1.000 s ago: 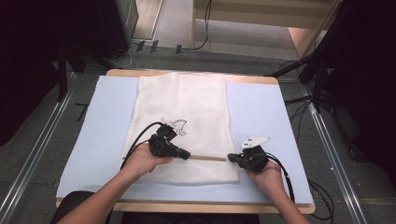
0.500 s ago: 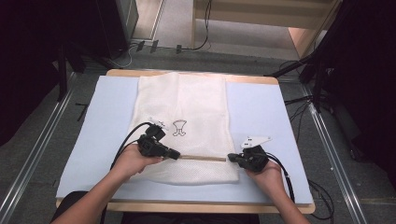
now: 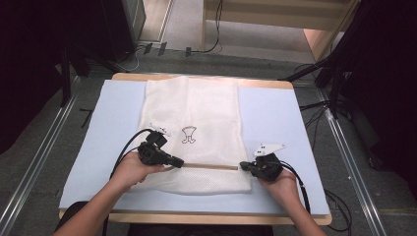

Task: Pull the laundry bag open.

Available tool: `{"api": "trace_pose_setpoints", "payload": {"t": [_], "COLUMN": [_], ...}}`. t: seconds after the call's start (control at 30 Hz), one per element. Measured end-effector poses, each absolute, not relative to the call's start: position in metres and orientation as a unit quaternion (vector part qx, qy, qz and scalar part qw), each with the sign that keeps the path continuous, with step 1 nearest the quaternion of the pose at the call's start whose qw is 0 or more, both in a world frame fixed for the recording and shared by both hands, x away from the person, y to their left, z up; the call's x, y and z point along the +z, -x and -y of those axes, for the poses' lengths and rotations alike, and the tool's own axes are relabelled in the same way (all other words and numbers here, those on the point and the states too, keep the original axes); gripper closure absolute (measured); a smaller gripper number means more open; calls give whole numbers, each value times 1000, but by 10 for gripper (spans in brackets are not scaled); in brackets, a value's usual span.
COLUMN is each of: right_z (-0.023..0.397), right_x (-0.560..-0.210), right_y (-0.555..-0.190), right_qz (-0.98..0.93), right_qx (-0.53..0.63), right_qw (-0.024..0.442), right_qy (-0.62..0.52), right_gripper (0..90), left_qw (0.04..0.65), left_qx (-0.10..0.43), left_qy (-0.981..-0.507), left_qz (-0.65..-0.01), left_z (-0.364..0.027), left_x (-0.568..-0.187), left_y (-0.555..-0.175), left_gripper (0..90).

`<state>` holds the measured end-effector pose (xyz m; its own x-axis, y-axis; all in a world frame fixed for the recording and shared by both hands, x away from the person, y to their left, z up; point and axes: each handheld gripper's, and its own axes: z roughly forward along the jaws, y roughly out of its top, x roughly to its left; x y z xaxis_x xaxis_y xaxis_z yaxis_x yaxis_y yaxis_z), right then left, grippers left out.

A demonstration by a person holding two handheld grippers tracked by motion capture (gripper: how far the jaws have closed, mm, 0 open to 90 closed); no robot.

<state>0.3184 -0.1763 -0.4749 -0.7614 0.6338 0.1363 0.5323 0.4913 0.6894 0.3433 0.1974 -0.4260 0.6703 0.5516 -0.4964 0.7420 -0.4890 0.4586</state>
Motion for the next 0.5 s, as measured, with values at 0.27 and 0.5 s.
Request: {"api": "trace_pose_setpoints", "payload": {"t": [0.27, 0.5], "right_z": [176, 177], "right_x": [-475, -475], "right_y": [-318, -319], "right_qz": [-862, -861], "right_qx": [372, 374], "right_qw": [70, 66], "right_qy": [-339, -340], "right_gripper": [900, 900], "left_qw": [329, 335], "left_qx": [-142, -140], "left_qy": [-850, -843], "left_qz": [-386, -396], "left_z": [-209, -224], "left_x": [-426, -426], "left_y": [-342, -338], "left_gripper": [891, 890]}}
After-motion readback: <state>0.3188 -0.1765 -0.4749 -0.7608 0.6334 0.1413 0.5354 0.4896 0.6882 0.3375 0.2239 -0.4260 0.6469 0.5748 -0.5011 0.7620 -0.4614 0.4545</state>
